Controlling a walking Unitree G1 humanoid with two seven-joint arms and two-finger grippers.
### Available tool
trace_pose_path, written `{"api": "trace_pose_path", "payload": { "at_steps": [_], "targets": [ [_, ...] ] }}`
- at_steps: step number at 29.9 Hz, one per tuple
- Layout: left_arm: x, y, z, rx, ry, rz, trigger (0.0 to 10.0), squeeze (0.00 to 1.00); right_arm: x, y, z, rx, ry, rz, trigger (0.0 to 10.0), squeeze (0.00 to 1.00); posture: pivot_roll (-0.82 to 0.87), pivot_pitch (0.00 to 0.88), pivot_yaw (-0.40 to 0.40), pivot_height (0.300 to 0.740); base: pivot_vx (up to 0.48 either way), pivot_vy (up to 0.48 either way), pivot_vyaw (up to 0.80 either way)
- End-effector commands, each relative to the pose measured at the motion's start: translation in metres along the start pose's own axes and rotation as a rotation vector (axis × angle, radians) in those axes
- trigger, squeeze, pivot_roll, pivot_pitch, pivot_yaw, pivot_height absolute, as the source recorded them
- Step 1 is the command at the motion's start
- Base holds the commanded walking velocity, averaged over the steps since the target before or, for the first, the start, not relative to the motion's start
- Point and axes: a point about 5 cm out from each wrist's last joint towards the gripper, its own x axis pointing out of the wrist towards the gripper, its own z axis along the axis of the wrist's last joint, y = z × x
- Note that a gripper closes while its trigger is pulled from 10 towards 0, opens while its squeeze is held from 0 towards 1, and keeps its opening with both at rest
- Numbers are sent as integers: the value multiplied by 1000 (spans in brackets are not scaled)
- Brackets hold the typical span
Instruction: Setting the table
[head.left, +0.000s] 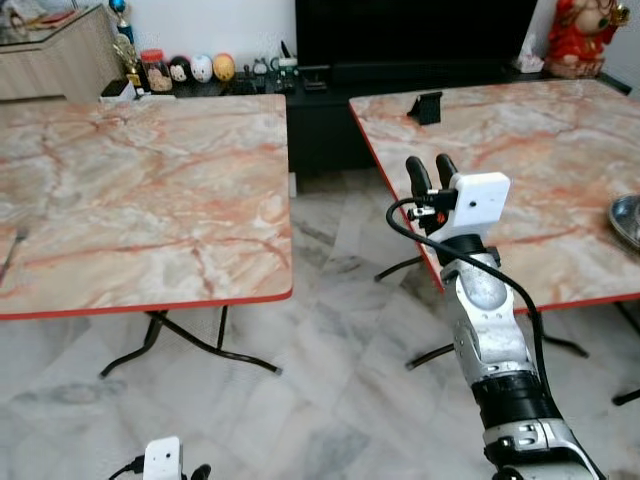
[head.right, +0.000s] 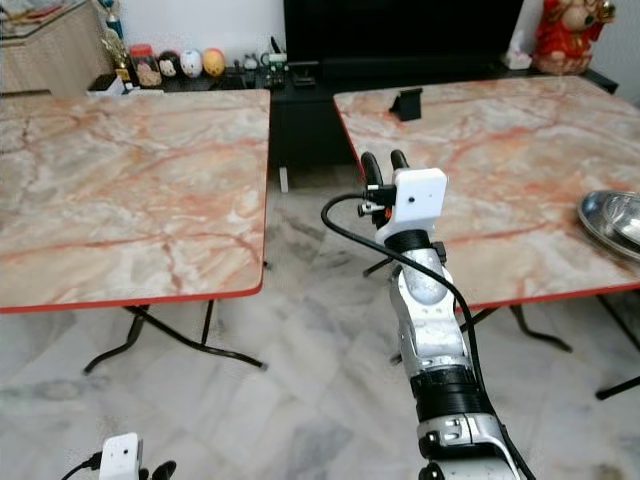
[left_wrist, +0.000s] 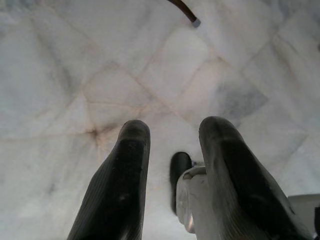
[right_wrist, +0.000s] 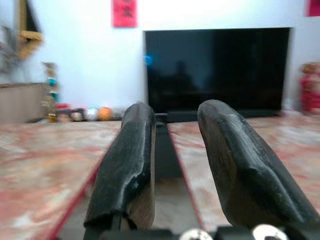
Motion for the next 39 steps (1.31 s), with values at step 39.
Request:
{"api": "trace_pose_path", "payload": {
  "at_steps": [39],
  "targets": [
    [1,2,2,8,-4,14,10000,0,5,2,5,18,-21,-4,10000,0,-70,0,26,740,0,301,0]
  ]
}}
